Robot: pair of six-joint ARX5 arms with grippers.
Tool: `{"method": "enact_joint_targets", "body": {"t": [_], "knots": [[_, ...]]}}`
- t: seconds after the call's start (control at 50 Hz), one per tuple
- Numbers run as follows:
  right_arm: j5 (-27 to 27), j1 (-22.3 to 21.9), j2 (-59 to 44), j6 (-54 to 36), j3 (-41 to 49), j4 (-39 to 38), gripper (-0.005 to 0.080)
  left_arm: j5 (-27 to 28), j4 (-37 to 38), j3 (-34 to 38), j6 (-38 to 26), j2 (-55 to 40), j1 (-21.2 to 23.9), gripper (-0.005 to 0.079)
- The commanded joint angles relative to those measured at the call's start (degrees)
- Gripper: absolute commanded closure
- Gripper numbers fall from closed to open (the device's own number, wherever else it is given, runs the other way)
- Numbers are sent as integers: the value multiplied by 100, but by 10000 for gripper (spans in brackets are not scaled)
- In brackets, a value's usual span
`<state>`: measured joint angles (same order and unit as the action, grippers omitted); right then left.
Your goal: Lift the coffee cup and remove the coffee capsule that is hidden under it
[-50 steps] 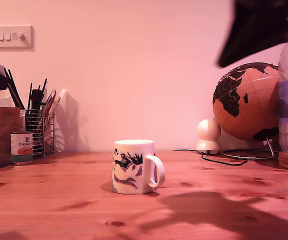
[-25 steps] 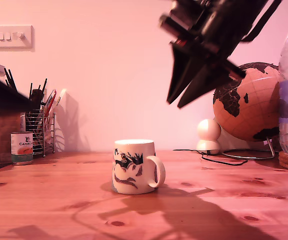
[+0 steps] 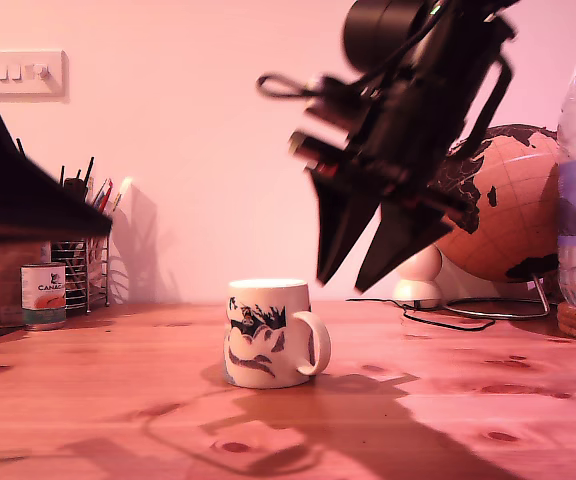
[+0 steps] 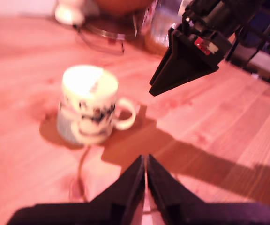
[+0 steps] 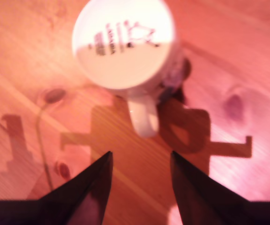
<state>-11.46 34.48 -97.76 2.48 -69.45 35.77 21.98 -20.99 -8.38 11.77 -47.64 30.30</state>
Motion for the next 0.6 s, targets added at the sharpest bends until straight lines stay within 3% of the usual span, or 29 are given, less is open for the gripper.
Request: {"method": "enact_joint_targets", "body": {"t": [0.0, 0.58], "knots": [[9, 87, -87, -94, -190, -35, 394, 2, -52, -50, -74, -87, 24, 765], [166, 177, -881, -348, -765, 122, 394, 0, -50, -120, -138, -304, 94, 765]]}}
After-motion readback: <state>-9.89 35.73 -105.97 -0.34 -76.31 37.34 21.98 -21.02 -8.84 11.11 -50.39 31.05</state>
